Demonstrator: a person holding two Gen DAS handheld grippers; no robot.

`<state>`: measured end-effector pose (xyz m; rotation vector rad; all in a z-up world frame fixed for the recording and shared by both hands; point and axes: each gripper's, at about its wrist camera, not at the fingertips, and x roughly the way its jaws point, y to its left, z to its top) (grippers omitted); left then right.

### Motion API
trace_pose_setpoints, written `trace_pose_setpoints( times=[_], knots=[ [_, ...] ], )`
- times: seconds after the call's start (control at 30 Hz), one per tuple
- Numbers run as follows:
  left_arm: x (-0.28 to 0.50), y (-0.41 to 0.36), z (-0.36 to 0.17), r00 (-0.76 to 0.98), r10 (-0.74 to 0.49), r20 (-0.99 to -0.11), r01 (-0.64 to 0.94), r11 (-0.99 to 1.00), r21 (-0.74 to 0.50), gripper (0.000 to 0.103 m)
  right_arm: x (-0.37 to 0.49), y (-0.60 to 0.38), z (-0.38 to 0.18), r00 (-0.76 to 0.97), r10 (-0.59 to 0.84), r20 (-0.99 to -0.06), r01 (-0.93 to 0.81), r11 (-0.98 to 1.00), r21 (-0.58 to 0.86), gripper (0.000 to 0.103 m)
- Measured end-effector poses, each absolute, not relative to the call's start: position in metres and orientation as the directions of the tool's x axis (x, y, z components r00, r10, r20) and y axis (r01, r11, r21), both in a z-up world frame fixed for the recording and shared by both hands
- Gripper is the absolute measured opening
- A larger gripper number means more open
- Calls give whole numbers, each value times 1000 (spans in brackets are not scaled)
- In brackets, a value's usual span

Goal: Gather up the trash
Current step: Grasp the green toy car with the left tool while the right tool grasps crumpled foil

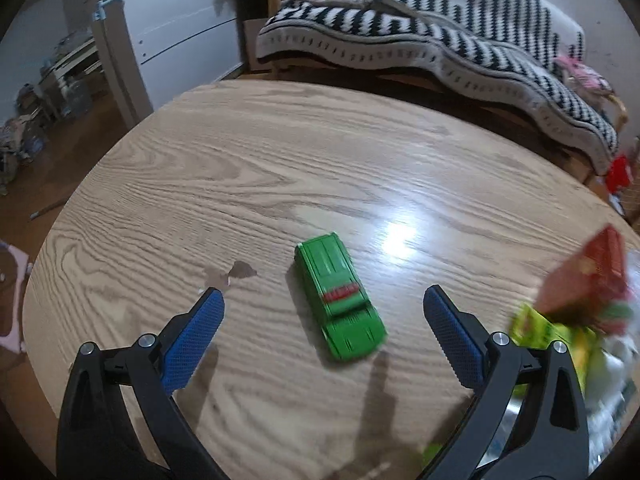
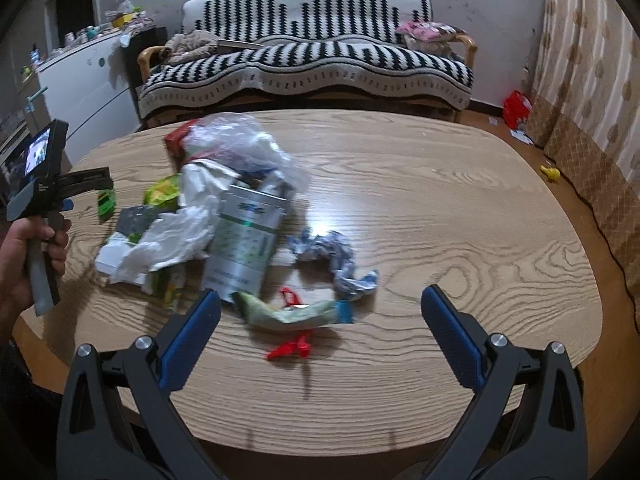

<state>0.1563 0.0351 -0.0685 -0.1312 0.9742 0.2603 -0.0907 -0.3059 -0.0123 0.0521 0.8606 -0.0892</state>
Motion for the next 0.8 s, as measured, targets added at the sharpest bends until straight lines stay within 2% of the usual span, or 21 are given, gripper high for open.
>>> trace_pose_setpoints(
  times=[0.2, 0.27, 0.33, 0.37, 0.4, 0.47, 0.63, 0.73, 0.8],
  knots=[
    [170, 28, -84, 505, 147, -850, -268, 963, 7, 94, -79, -335, -21, 622, -74, -780, 152, 988, 28, 97],
    [173, 29, -89, 491, 135, -861, -267, 964, -1, 83, -76, -342, -22, 619, -83, -781, 163, 986, 25, 97],
    [172, 31, -91, 497, 152, -854, -267, 964, 16, 75, -72, -348, -24, 620, -87, -780, 164, 986, 20, 97],
    [171, 31, -90, 505, 155, -849, -261, 965, 21, 65, -70, -349, -25, 621, -88, -779, 164, 986, 19, 97],
    [172, 31, -90, 511, 155, -845, -258, 966, 21, 49, -66, -351, -27, 622, -86, -778, 161, 987, 20, 97],
    [171, 32, -88, 520, 156, -840, -250, 968, 25, 34, -59, -353, -32, 618, -67, -783, 147, 989, 32, 97],
    [162, 41, -77, 530, 132, -838, -251, 968, -6, 33, -33, -345, -52, 571, 31, -820, 87, 991, 98, 97],
    [153, 39, -65, 554, 139, -821, -237, 971, 5, 33, -17, -336, -65, 543, 36, -839, 74, 993, 91, 97],
    [146, 37, -54, 571, 124, -811, -220, 976, -5, 34, -8, -333, -72, 527, 37, -849, 72, 994, 88, 93]
  ],
)
